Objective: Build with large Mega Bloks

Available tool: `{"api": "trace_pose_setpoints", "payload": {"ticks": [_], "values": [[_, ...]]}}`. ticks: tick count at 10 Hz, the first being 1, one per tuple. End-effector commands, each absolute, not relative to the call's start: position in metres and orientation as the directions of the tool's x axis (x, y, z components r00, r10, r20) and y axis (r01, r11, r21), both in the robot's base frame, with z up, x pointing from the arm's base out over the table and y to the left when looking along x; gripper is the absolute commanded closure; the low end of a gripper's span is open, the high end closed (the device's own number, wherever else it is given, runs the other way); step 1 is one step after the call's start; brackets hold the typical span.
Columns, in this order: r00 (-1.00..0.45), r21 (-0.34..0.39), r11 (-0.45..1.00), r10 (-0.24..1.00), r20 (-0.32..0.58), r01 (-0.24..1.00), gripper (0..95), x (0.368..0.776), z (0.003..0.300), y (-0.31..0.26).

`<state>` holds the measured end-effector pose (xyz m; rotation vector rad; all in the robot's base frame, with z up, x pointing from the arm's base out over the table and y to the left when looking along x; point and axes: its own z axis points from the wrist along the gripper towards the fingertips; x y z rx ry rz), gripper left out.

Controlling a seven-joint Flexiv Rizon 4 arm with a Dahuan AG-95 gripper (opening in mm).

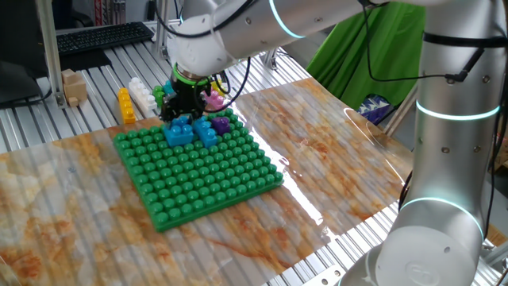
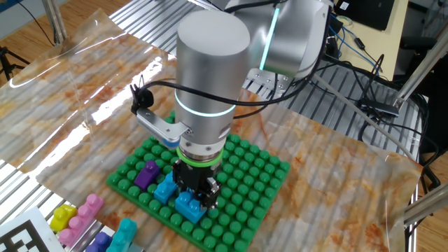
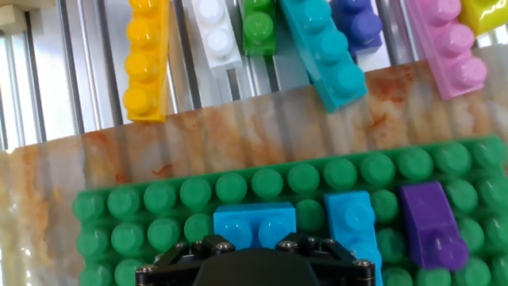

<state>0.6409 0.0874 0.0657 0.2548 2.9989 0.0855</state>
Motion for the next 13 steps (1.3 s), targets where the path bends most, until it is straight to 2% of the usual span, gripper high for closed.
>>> {"api": "trace_pose_setpoints", "payload": {"ticks": [1,4,6,7,9,10,12,13], "values": [[-0.976,0.075,0.983,0.176,-0.129,0.167,95.0,0.64,0.068,0.092],[-0.969,0.08,0.979,0.199,-0.146,0.189,95.0,0.642,0.062,0.099],[-0.964,0.032,0.974,0.227,-0.14,0.224,95.0,0.641,0.067,0.103],[-0.956,0.04,0.967,0.255,-0.142,0.252,95.0,0.641,0.068,0.105],[-0.94,0.055,0.948,0.318,-0.127,0.313,57.0,0.641,0.067,0.106],[-0.936,0.057,0.943,0.333,-0.119,0.328,57.0,0.641,0.067,0.106],[-0.93,0.056,0.936,0.351,-0.107,0.347,19.0,0.641,0.067,0.106],[-0.931,0.068,0.936,0.351,-0.1,0.346,19.0,0.641,0.067,0.106]]}}
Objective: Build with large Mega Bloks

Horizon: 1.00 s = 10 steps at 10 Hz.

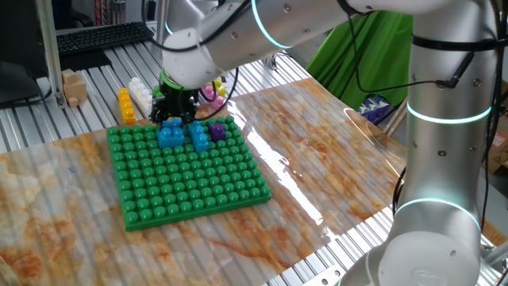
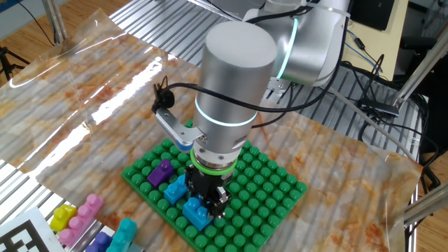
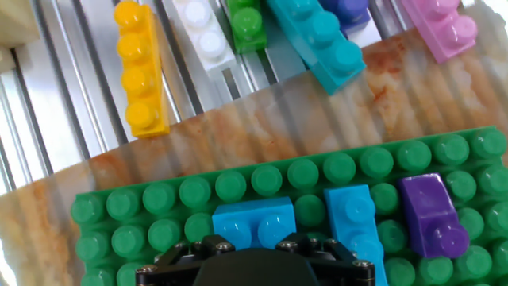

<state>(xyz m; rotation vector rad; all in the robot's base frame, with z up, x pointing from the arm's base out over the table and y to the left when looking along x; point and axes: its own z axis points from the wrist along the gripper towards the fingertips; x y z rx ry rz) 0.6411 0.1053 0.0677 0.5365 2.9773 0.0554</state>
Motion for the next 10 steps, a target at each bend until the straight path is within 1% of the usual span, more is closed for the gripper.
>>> {"api": "trace_pose_setpoints", "payload": {"ticks": [1,5,6,7,8,10], "values": [[-0.935,0.067,0.939,0.344,-0.091,0.339,19.0,0.641,0.067,0.106],[-0.946,0.057,0.945,0.324,-0.021,0.322,19.0,0.639,0.074,0.106],[-0.956,0.053,0.955,0.293,-0.002,0.292,57.0,0.638,0.078,0.105],[-0.965,0.049,0.964,0.261,0.01,0.261,57.0,0.636,0.083,0.104],[-0.971,0.044,0.97,0.239,0.016,0.239,95.0,0.635,0.086,0.104],[-0.972,0.037,0.971,0.234,0.01,0.235,95.0,0.634,0.089,0.108]]}}
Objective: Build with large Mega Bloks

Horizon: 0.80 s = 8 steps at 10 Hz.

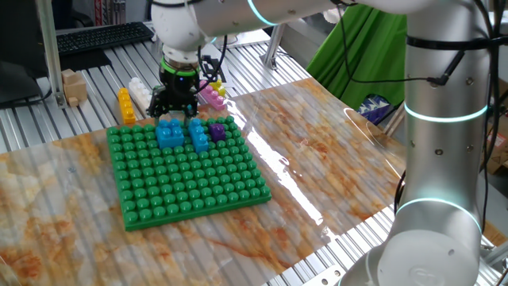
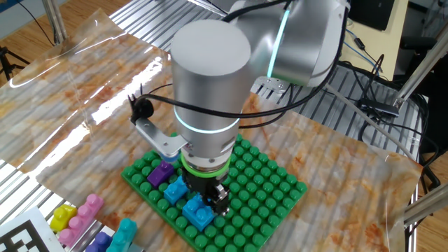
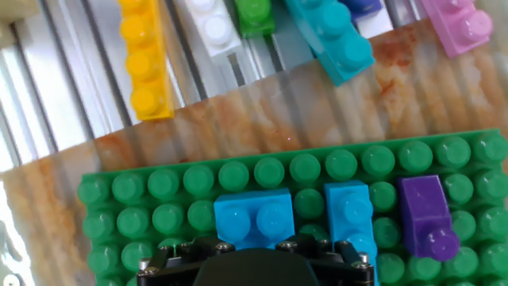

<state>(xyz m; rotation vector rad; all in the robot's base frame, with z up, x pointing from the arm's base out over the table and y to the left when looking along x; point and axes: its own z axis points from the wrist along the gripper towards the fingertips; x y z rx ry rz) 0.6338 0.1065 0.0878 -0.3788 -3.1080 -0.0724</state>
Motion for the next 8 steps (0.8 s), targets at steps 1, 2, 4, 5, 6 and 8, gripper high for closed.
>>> {"api": "trace_pose_setpoints", "payload": {"ticks": [1,2,4,5,6,8], "values": [[-0.972,0.039,0.972,0.233,0.008,0.233,95.0,0.634,0.088,0.109],[-0.973,0.039,0.973,0.229,0.006,0.229,95.0,0.634,0.087,0.109],[-0.974,0.037,0.974,0.226,-0.003,0.225,95.0,0.635,0.085,0.11],[-0.974,0.04,0.973,0.227,-0.007,0.227,95.0,0.637,0.085,0.109],[-0.973,0.043,0.972,0.23,-0.017,0.229,95.0,0.638,0.081,0.111],[-0.971,0.049,0.971,0.237,-0.029,0.236,95.0,0.641,0.073,0.113]]}}
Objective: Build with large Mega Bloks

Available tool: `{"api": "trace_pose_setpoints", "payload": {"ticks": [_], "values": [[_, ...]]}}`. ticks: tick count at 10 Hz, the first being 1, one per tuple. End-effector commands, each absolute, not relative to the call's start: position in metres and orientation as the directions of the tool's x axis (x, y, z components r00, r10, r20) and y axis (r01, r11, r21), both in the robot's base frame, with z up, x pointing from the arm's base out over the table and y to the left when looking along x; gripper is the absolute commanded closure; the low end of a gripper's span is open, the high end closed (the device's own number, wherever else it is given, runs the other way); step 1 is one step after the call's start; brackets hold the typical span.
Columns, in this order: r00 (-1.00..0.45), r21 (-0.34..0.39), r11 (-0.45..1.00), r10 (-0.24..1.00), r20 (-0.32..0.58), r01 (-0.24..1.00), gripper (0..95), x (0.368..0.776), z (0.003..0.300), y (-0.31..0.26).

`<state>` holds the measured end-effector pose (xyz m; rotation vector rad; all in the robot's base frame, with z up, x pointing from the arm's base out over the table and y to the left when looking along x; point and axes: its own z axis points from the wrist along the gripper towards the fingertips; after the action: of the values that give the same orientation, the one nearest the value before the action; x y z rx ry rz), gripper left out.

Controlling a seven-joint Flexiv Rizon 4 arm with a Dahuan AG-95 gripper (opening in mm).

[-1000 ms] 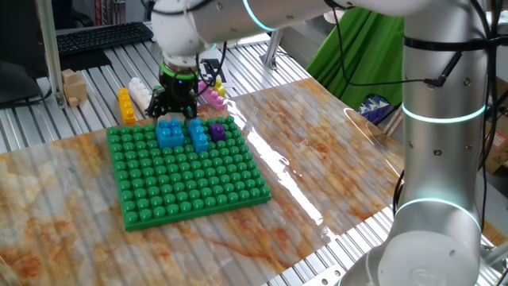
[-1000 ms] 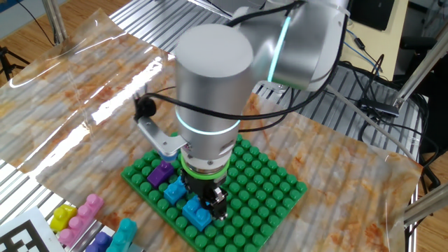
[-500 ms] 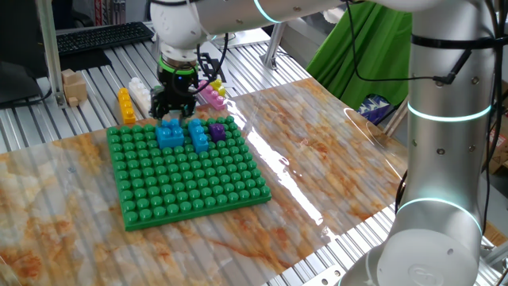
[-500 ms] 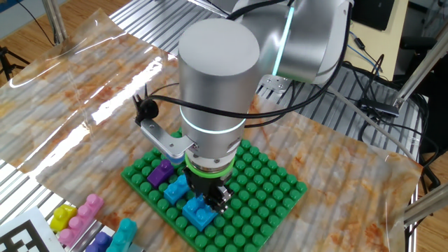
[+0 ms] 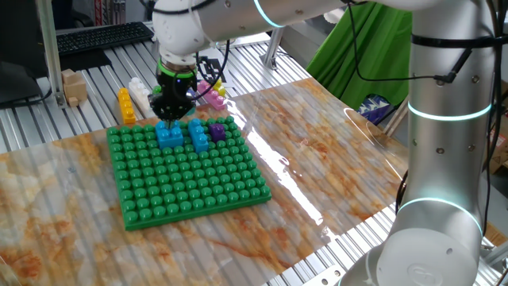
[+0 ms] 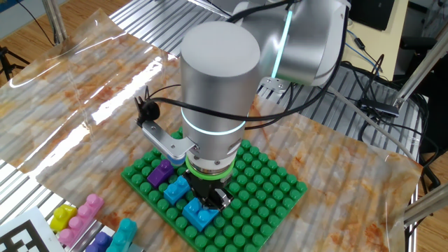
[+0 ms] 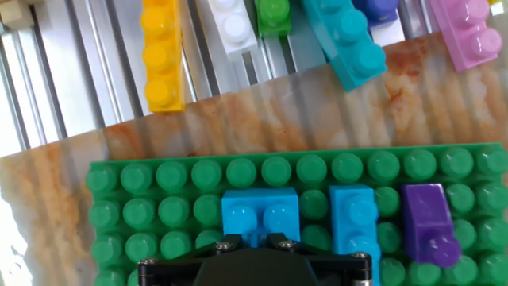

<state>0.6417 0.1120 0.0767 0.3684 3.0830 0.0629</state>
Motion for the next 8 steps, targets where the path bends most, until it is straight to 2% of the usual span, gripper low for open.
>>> {"api": "trace_pose_setpoints", "payload": {"ticks": [1,6,8], "values": [[-0.971,0.044,0.971,0.235,-0.036,0.233,95.0,0.642,0.071,0.114],[-0.989,0.026,0.991,0.131,-0.07,0.129,95.0,0.646,0.061,0.106],[-0.988,0.028,0.991,0.129,-0.081,0.127,95.0,0.647,0.06,0.106]]}}
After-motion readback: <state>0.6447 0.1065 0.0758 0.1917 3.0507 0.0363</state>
